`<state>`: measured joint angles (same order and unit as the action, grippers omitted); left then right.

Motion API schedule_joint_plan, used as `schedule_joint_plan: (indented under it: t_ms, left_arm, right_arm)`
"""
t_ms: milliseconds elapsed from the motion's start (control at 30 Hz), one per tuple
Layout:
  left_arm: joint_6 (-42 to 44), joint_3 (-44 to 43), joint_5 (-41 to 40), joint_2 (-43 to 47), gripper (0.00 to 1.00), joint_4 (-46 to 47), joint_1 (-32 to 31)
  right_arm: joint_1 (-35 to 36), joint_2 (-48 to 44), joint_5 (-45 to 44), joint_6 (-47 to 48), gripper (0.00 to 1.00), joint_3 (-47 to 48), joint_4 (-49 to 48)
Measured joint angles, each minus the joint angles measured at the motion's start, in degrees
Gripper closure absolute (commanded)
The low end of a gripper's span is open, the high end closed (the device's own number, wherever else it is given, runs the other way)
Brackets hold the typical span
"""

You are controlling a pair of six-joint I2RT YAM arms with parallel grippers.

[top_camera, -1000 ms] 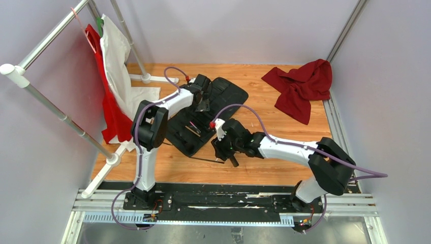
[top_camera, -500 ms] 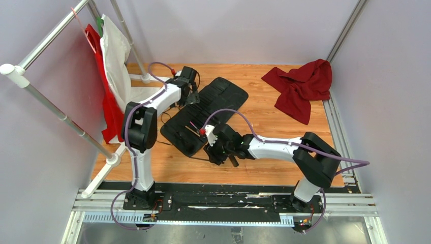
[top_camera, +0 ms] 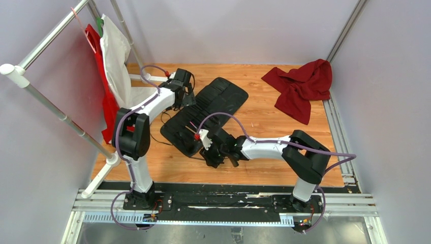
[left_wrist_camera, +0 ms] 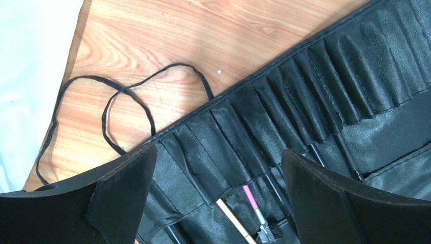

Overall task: Organize the makeup
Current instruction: Pick up the makeup brush from the center of the board.

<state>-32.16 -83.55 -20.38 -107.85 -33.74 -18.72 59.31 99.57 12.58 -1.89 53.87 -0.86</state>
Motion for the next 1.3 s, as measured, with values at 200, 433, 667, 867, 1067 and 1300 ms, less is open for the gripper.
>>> schedule_joint_plan:
  t_ms: [200,433,667,867,1067,1300]
  left_arm:
    - [-0.22,2.16,0.46,3.02,0.02,0.00,0.55]
    - [-0.72,2.69,0.79,6.82,0.02,0.48,1.11]
    - [-0.85,4.46,1.07,7.74,0.02,0.96,1.40]
    - [-0.87,5.55,1.38,8.02,0.02,1.09,1.55]
    - [-0.90,6.88,1.62,9.16,0.02,1.66,1.77]
    - [-1.01,7.50,1.75,9.90,0.02,1.97,1.79]
  right_arm:
    - [0.57,1.36,-0.04,0.31,0.62,1.14,-0.33]
    - [1.31,2.23,-1.25,1.14,0.73,1.62,-1.16]
    - [3.15,2.40,-6.78,1.81,0.80,1.60,-1.40]
    - [5.68,2.97,-11.82,2.19,0.92,1.64,-2.80]
    - [8.22,3.96,-16.74,2.89,0.99,2.43,-3.56]
    - [9.55,3.65,-19.54,2.89,0.99,2.08,-3.58]
